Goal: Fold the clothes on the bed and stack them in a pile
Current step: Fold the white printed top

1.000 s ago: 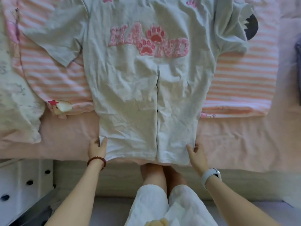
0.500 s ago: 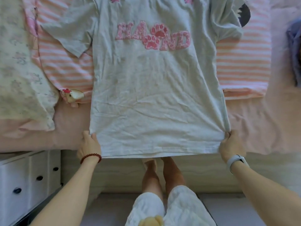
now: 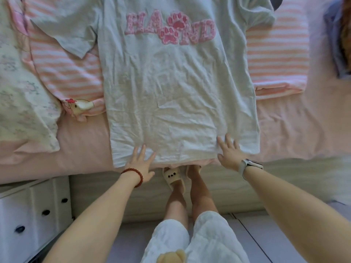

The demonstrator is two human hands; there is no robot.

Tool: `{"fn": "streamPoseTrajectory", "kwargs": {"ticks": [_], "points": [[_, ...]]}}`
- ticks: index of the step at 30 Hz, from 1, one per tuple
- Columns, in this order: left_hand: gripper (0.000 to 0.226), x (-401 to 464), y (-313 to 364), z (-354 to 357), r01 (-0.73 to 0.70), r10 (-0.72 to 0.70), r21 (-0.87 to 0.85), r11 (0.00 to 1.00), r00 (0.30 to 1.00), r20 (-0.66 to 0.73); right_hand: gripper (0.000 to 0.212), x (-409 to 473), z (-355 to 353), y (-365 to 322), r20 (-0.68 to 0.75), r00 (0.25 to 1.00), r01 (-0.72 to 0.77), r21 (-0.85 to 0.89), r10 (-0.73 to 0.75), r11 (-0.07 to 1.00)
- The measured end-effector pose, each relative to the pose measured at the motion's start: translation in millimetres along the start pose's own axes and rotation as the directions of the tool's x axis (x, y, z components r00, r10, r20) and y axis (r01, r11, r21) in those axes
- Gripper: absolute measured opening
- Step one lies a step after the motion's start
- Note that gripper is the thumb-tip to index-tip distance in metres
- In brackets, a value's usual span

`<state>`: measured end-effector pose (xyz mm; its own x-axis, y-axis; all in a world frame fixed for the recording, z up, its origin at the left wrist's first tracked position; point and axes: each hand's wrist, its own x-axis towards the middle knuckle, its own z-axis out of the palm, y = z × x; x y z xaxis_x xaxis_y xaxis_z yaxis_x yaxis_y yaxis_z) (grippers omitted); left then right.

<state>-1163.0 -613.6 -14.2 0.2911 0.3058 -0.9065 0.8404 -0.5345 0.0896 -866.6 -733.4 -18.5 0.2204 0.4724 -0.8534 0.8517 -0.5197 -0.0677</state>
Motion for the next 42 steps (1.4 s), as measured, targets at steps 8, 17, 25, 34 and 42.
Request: {"fn": "streamPoseTrajectory", "kwargs": {"ticks": [8,17,25,34,42], "points": [[0.046,-20.5,3.1,-70.1,0.020,-0.017,0.014,1.000,0.986,-0.166,0.046,-23.7,-26.2,3.5,-0.024,0.998,-0.052,0.103,0.055,0.993],[0.045,-6.7,67.8,-244.2,-0.104,0.097,0.010,0.995,0.890,-0.446,0.040,0.9,-203.5,7.2,-0.416,0.909,0.077,0.190,0.009,0.979],[0.049,68.0,142.6,-357.9,-0.240,0.175,-0.029,0.970,0.780,-0.601,0.032,83.7,-328.7,63.0,-0.567,0.774,0.274,0.701,0.281,0.658],[0.051,150.8,207.0,-466.6,-0.400,0.255,0.025,0.916,0.533,-0.807,0.035,151.5,-385.5,82.6,-0.382,0.885,0.208,0.836,0.266,0.508],[0.030,189.1,276.1,-542.7,-0.237,0.392,0.334,0.912,0.742,-0.544,0.024,136.9,-351.2,103.3,-0.354,0.903,0.311,0.929,0.244,0.199]]}}
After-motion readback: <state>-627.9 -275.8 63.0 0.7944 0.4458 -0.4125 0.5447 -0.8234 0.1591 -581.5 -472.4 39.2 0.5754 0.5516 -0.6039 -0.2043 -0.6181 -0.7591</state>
